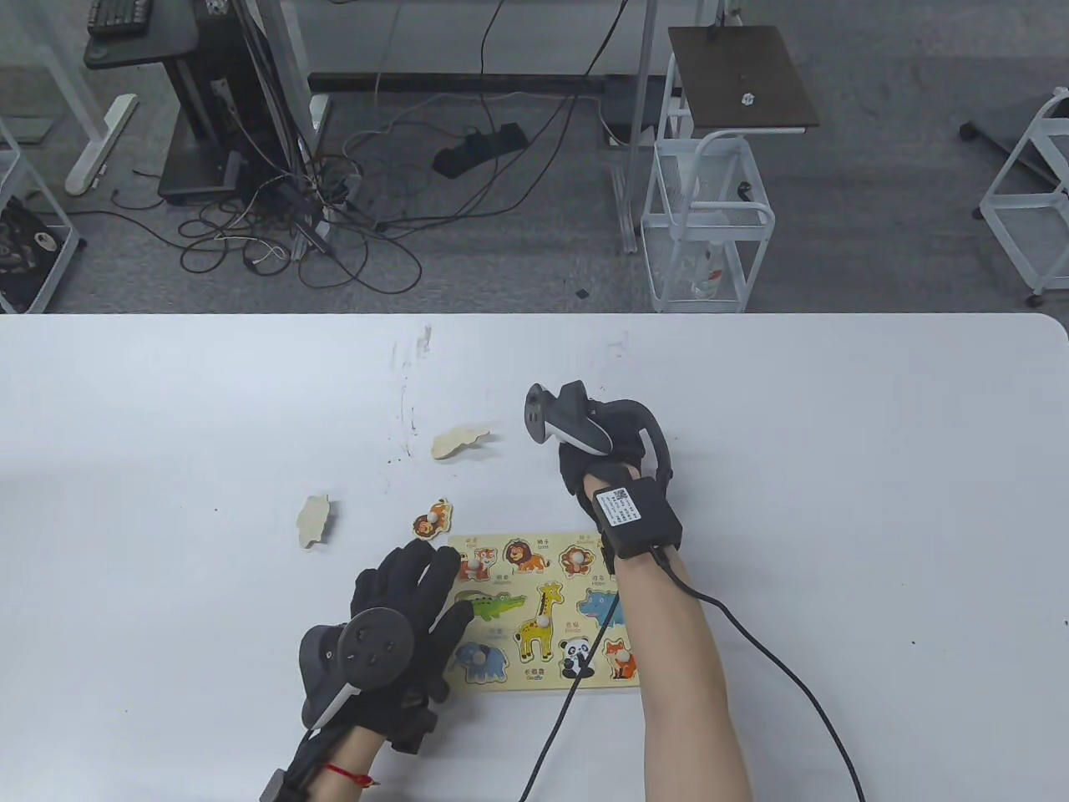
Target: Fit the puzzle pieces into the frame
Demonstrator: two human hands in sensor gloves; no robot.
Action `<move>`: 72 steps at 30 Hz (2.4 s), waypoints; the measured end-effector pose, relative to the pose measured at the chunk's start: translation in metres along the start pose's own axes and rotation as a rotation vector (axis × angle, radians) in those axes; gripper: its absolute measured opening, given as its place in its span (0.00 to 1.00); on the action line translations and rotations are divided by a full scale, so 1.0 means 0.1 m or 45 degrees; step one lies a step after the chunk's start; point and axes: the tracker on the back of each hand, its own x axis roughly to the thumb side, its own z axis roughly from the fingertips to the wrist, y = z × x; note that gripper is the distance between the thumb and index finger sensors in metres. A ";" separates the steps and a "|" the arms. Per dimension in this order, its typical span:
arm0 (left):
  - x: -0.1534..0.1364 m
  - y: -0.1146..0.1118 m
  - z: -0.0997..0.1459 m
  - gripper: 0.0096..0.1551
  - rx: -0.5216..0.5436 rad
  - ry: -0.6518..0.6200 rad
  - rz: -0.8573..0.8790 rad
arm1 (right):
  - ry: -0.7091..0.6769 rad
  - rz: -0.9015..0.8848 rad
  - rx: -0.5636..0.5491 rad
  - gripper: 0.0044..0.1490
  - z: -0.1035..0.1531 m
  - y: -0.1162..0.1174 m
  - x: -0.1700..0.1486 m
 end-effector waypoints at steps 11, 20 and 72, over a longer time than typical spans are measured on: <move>0.02 -0.01 0.00 0.39 -0.017 -0.020 -0.001 | -0.061 0.028 -0.177 0.31 0.00 -0.01 0.03; 0.02 -0.01 0.01 0.39 -0.030 -0.069 0.046 | -0.008 -0.122 -0.239 0.26 0.09 -0.12 -0.12; 0.40 -0.23 0.02 0.24 -0.365 -0.194 0.667 | -0.617 -1.289 -0.580 0.26 2.64 0.11 -0.49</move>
